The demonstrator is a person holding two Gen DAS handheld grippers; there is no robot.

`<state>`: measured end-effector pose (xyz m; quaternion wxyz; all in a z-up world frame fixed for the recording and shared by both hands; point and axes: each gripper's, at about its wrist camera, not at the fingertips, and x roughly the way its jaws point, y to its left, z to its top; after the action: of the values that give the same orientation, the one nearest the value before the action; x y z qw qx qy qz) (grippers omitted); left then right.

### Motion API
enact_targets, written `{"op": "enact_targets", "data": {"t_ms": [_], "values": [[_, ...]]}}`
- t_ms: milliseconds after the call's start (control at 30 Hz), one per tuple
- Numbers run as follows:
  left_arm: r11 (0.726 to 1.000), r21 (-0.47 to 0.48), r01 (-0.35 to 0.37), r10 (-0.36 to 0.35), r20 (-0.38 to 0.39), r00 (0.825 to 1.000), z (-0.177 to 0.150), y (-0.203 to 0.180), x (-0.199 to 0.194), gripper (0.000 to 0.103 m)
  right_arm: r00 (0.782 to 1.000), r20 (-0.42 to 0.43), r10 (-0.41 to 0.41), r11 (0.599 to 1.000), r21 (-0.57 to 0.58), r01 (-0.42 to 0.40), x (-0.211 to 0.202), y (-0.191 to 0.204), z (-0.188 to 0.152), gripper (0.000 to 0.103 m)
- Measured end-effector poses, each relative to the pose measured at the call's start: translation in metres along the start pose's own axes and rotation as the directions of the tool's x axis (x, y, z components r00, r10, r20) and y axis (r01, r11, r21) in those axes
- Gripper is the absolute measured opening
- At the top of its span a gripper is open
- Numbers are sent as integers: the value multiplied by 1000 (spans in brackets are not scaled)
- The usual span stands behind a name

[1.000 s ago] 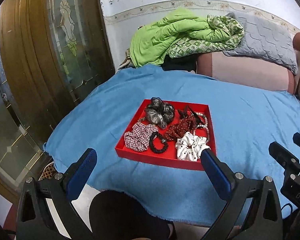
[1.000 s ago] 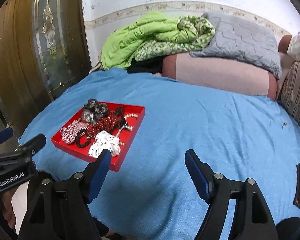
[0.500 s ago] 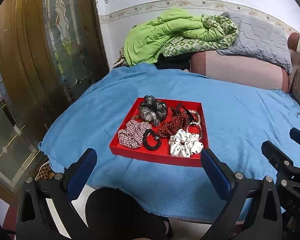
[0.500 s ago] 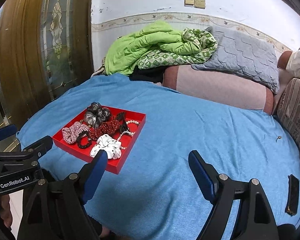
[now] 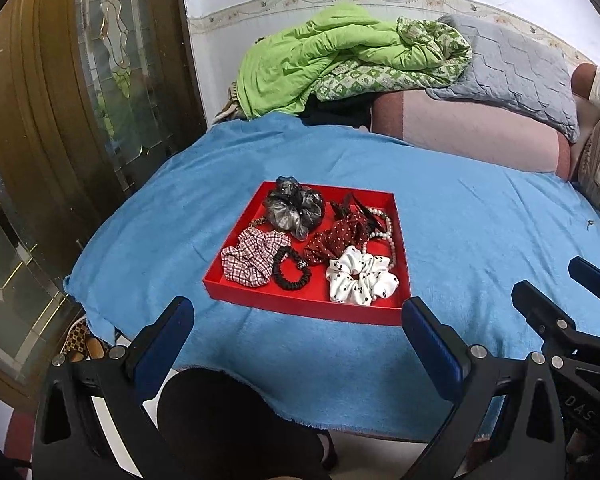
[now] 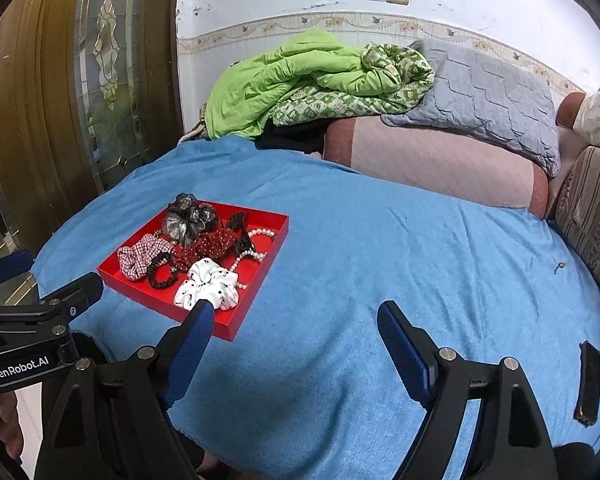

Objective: Organize jewelry

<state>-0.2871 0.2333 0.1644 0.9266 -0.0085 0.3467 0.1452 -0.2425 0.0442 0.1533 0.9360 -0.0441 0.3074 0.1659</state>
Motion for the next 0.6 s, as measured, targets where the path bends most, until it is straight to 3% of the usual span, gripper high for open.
{"op": "enact_targets", "data": {"t_ms": [600], "values": [[999, -5, 47, -47, -50, 998, -5, -3, 11, 103, 1000, -23, 5, 1000, 0, -5, 5, 0, -3, 87]]}}
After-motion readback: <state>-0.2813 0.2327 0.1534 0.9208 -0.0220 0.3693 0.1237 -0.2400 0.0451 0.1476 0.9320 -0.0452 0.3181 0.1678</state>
